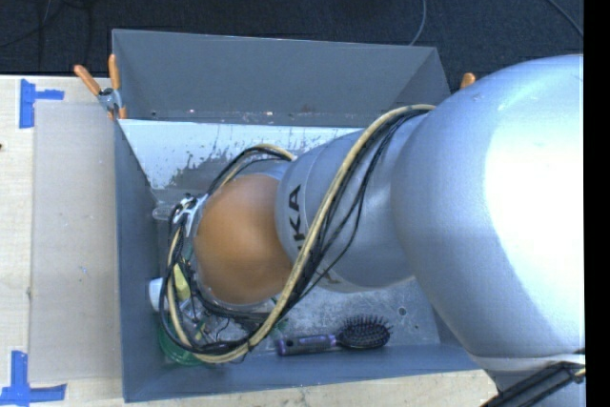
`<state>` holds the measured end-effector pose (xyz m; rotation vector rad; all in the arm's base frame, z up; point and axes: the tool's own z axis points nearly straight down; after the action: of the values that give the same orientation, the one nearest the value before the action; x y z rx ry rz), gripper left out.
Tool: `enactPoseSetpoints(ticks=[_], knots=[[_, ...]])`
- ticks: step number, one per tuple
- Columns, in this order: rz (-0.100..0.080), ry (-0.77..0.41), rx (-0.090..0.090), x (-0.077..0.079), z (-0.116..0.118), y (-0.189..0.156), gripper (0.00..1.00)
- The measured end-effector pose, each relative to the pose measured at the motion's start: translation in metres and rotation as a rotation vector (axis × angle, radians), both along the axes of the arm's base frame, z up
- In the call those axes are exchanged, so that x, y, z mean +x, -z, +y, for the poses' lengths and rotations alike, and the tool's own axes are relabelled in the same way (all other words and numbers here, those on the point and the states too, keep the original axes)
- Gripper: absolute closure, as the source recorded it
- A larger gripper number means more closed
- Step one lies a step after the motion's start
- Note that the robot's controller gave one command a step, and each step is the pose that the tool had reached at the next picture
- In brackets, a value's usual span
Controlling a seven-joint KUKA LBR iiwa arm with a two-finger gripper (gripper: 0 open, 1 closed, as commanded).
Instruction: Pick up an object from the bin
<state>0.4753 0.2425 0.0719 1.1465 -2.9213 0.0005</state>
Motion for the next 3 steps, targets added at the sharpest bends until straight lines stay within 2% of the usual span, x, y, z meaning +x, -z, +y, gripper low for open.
enactPoseSetpoints(ticks=[2,3], knots=[[0.004,0.001,-0.001,-0.002,0.000,-0.004,1.00],[0.008,-0.001,-0.002,-0.004,0.000,-0.027,1.00]])
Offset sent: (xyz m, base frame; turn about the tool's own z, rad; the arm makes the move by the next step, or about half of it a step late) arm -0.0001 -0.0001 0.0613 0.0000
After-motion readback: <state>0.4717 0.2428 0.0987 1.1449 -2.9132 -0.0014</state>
